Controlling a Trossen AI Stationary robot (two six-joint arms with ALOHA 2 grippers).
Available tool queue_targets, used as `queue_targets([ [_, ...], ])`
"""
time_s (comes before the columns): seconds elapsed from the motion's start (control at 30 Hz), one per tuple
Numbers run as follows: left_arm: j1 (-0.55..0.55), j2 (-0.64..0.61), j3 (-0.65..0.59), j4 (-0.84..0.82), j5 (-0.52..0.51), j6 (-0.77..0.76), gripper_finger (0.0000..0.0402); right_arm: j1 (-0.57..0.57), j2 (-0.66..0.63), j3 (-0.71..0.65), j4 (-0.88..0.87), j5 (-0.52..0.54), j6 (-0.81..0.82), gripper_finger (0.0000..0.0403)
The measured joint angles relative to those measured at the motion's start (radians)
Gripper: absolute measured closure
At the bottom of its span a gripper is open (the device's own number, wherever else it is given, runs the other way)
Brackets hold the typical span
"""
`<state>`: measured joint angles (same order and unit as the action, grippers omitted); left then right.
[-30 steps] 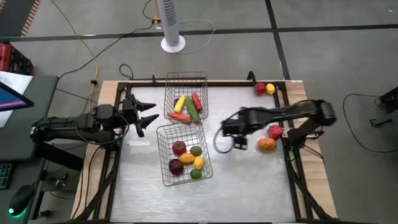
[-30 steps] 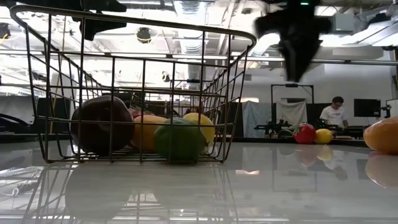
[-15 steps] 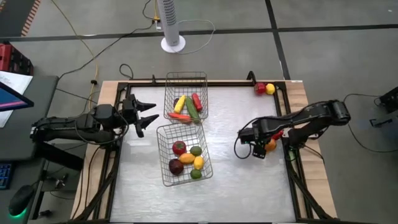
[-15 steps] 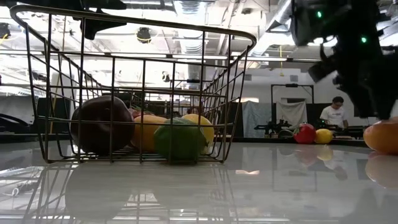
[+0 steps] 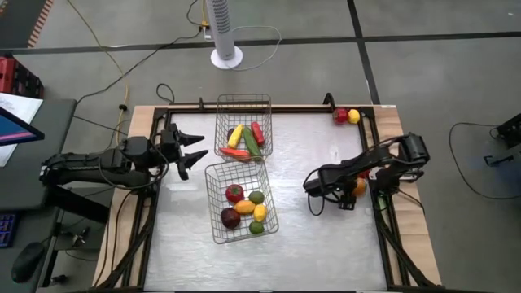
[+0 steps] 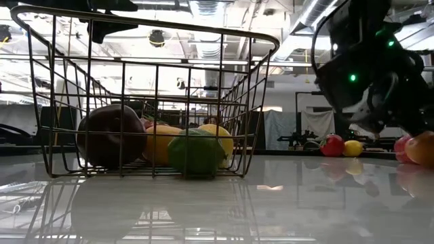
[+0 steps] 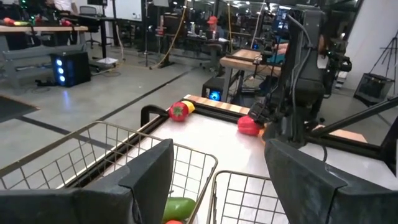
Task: Sort produce into baskets
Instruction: Put the brown potato into the top basket
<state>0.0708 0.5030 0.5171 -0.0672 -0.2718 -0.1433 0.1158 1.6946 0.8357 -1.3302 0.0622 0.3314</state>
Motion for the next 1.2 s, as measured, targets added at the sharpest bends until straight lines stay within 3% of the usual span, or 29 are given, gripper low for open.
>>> queue_targets([
  [0.13,0.000,0.000,0.000,-0.004,0.000,0.000,0.0162,0.000,0.028,0.012,0.001,0.011,-0.026,0.0096],
  [0.27,0.000,0.000,0.000,-0.004,0.000,0.000,0.0162,0.000,0.001,0.064,-0.001,0.029,-0.026,0.0097],
  [0.43,0.000,0.000,0.000,-0.003,-0.005,0.000,0.0162,0.001,-0.089,0.233,-0.070,0.115,0.006,0.0089],
  [0.57,0.000,0.000,0.000,0.008,-0.005,0.000,0.0162,0.002,-0.164,0.382,-0.018,0.161,0.040,0.0088],
  [0.83,0.000,0.000,0.000,0.007,-0.006,-0.001,0.0162,0.015,-0.271,0.455,0.541,0.219,-0.097,0.0087],
  [0.97,0.000,0.001,0.000,0.007,0.001,-0.019,0.0162,-0.012,-0.263,0.455,0.777,0.276,-0.222,0.0086],
  [1.2,0.000,0.003,0.000,0.015,0.002,-0.019,0.0162,-0.107,-0.179,0.457,1.133,0.281,-0.501,0.0086],
])
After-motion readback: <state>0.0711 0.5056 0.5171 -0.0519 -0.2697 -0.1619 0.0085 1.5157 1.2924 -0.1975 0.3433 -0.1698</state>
